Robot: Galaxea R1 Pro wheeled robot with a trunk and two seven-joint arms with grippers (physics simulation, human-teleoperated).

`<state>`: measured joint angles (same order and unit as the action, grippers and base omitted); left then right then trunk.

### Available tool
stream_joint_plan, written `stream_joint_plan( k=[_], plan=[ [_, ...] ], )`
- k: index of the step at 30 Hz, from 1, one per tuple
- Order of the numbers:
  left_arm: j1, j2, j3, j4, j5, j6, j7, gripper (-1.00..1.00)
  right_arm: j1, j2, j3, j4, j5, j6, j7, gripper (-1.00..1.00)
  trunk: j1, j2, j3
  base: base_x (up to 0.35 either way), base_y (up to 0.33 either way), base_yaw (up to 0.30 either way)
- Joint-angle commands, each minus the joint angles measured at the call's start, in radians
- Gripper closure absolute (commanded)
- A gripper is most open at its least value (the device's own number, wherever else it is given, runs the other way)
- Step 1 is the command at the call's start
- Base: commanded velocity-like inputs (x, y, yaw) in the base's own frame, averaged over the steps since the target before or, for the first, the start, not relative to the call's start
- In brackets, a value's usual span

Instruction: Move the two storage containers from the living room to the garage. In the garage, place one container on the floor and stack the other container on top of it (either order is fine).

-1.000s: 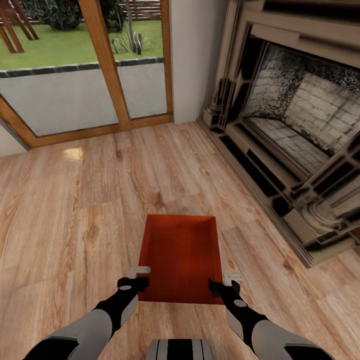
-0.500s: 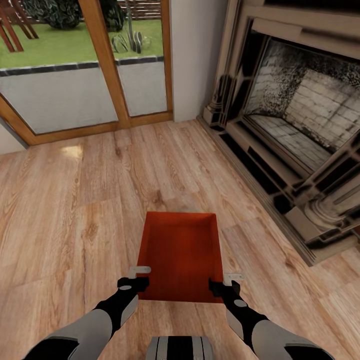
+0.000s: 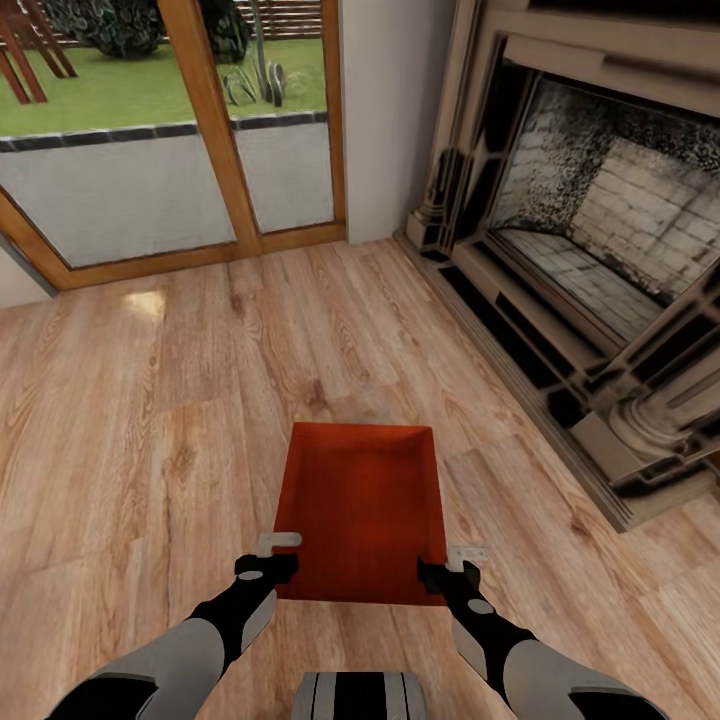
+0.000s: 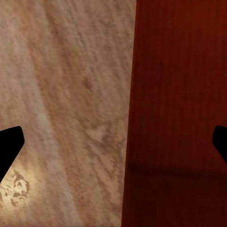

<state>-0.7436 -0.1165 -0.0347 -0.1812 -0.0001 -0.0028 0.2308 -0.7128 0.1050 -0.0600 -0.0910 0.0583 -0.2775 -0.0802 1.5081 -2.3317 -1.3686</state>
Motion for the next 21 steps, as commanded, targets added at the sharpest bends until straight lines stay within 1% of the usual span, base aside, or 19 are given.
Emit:
stream_joint_plan(
  k=[1, 12, 13, 21],
  plan=[
    [0.0, 0.0, -0.004, 0.0, 0.0, 0.0, 0.005, -1.0, -0.001, 0.001, -0.006, 0.001, 0.006, -0.003, -0.003, -1.0, 0.0, 0.0, -0.001, 0.0, 0.0, 0.0],
    [0.0, -0.001, -0.004, 0.001, -0.003, 0.0, 0.006, -1.0, -0.001, 0.001, -0.006, 0.001, 0.007, -0.003, -0.004, -1.0, 0.0, 0.0, -0.001, 0.0, 0.0, 0.0],
    [0.0, -0.001, -0.004, 0.001, -0.004, -0.001, 0.006, 1.0, -0.001, 0.001, -0.006, 0.001, 0.008, -0.003, -0.004, 1.0, 0.0, 0.0, -0.001, 0.0, 0.0, 0.0],
    [0.0, 0.0, -0.004, 0.001, -0.006, -0.002, 0.005, 1.0, -0.001, 0.001, -0.006, 0.002, 0.008, -0.004, -0.004, 1.0, 0.0, 0.0, -0.001, 0.0, 0.0, 0.0]
  ],
)
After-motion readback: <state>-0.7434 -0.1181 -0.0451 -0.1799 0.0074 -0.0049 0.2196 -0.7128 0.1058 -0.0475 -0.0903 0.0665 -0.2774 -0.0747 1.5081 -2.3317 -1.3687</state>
